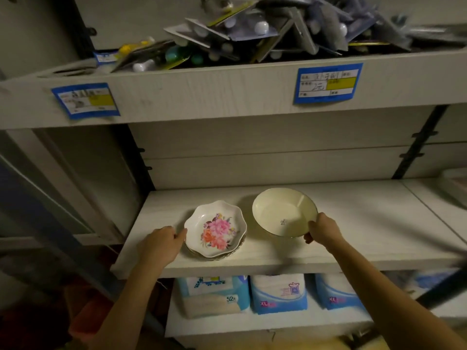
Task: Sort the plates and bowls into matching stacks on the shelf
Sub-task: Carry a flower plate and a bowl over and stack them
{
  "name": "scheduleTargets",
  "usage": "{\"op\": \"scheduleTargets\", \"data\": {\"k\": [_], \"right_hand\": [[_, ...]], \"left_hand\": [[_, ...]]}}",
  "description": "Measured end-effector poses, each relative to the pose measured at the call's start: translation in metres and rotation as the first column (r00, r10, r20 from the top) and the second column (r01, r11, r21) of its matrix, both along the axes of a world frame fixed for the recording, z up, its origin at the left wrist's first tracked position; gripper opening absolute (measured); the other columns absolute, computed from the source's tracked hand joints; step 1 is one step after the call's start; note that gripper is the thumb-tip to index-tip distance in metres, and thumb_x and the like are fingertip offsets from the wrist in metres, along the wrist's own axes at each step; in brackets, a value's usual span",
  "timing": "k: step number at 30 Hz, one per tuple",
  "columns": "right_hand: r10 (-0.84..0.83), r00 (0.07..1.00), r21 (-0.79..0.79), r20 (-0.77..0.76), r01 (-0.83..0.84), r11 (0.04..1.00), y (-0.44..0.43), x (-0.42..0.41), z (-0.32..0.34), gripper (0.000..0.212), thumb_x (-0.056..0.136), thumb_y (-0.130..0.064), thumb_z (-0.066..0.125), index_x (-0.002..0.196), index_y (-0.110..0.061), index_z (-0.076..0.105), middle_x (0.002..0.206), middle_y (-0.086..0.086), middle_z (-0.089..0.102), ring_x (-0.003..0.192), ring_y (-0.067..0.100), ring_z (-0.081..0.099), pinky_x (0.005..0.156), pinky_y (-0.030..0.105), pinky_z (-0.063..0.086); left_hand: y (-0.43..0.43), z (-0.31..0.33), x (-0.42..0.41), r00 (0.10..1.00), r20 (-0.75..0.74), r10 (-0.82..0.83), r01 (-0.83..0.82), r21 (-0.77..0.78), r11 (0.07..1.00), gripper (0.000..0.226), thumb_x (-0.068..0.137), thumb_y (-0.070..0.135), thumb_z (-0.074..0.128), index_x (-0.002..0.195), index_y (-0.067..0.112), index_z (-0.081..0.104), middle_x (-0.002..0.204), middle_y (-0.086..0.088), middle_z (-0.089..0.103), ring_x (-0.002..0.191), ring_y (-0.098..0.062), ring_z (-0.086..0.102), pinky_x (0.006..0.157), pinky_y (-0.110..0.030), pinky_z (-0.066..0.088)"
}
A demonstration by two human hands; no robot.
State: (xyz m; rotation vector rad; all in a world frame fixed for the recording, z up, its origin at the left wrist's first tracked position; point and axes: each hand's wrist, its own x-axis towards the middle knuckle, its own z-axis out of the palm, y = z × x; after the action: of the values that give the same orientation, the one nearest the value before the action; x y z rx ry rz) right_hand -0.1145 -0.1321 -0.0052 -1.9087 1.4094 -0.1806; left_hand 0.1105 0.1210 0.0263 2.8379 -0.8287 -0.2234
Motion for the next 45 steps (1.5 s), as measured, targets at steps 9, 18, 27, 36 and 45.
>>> {"op": "scheduleTargets", "data": {"k": [9, 18, 27, 36, 45], "right_hand": [[-0.075, 0.995, -0.038, 0.065, 0.078, 0.996, 0.024, -0.036, 0.011, 0.018, 0.095, -0.008, 0.038, 0.107, 0.002, 0.047, 0.064, 0.005, 0.065, 0.058, 0.018, 0.064, 0.059, 0.027, 0.051], [-0.127, 0.991, -0.017, 0.030, 0.128, 0.992, 0.035, -0.050, 0.014, 0.022, 0.097, -0.010, 0.039, 0.113, 0.002, 0.045, 0.064, 0.005, 0.063, 0.061, 0.019, 0.063, 0.070, 0.035, 0.055], [-0.166, 0.986, -0.027, 0.024, 0.167, 0.986, 0.040, -0.064, 0.023, 0.023, 0.096, -0.009, 0.038, 0.116, 0.002, 0.044, 0.063, 0.004, 0.064, 0.068, 0.024, 0.066, 0.080, 0.041, 0.056], [-0.195, 0.979, -0.025, 0.064, 0.197, 0.980, 0.038, -0.093, 0.039, 0.024, 0.095, -0.007, 0.037, 0.116, 0.001, 0.044, 0.061, 0.001, 0.061, 0.057, 0.016, 0.060, 0.070, 0.032, 0.052], [-0.276, 0.948, -0.051, 0.157, 0.287, 0.956, 0.026, -0.174, 0.052, 0.013, 0.097, -0.015, 0.042, 0.107, -0.008, 0.047, 0.072, 0.001, 0.057, 0.061, 0.009, 0.059, 0.053, 0.018, 0.045]], "left_hand": [[-0.024, -0.028, 0.017, 0.989, -0.137, -0.059, 0.064, 0.031, 0.997, 0.040, 0.088, 0.042, 0.052, 0.107, 0.008, 0.061, 0.100, -0.010, 0.068, 0.085, -0.024, 0.061, 0.064, -0.026, 0.039], [-0.033, -0.024, 0.032, 0.991, -0.107, -0.083, 0.101, 0.174, 0.980, 0.028, 0.088, 0.026, 0.049, 0.104, 0.005, 0.060, 0.098, -0.010, 0.065, 0.078, -0.021, 0.054, 0.064, -0.026, 0.041], [-0.035, -0.015, 0.047, 0.970, -0.186, -0.159, 0.191, 0.167, 0.967, 0.017, 0.087, 0.021, 0.047, 0.083, 0.008, 0.055, 0.073, -0.003, 0.049, 0.069, -0.019, 0.047, 0.053, -0.025, 0.032], [-0.032, -0.007, 0.039, 0.924, -0.305, -0.230, 0.193, -0.146, 0.970, 0.028, 0.090, 0.015, 0.045, 0.088, -0.003, 0.066, 0.087, -0.020, 0.063, 0.075, -0.025, 0.052, 0.058, -0.028, 0.031], [-0.084, 0.036, -0.036, 0.860, -0.264, -0.437, 0.366, -0.277, 0.888, 0.027, 0.090, 0.018, 0.045, 0.072, 0.002, 0.059, 0.071, -0.012, 0.050, 0.067, -0.021, 0.045, 0.062, -0.030, 0.029]]}}
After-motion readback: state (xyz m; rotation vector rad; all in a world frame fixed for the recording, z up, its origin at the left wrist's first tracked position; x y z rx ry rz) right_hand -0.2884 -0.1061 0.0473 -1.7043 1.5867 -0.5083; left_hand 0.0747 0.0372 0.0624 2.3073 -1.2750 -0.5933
